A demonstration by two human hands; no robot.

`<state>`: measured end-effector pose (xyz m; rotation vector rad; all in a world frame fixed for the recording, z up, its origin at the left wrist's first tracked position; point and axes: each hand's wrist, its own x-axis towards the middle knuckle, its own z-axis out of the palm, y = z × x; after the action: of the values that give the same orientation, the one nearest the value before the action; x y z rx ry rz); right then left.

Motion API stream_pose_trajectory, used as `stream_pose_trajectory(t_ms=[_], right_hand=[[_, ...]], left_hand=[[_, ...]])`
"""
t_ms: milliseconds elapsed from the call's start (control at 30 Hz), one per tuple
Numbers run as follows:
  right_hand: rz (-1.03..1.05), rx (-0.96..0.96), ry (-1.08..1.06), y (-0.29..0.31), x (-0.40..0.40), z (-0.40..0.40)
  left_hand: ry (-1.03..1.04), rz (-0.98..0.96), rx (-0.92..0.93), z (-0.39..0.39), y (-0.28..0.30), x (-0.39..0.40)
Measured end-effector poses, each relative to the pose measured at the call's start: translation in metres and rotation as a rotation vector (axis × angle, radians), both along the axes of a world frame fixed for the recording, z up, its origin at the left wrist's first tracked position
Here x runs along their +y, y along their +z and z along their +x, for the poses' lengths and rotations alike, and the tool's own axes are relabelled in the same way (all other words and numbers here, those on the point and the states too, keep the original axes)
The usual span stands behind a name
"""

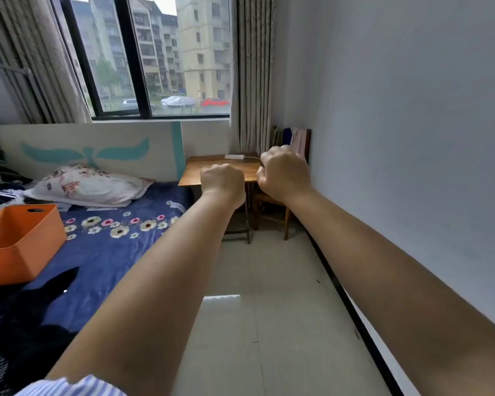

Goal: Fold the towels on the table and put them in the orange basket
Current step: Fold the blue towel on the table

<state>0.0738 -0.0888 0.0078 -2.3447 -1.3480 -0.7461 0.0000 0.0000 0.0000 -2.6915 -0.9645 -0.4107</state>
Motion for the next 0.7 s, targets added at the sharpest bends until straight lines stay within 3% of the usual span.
stream_pose_trajectory(t_ms=[333,700], right_hand=[[-0.174,0.125,-0.018,-0.059,0.136,0.181],[-0.21,0.209,-0.052,-0.097,0.338,0.369]], left_hand=[[0.124,-0.233,0.154,0.152,-0.05,0.142],[0.147,-0.277,0.149,0.308,-0.07,0.362]])
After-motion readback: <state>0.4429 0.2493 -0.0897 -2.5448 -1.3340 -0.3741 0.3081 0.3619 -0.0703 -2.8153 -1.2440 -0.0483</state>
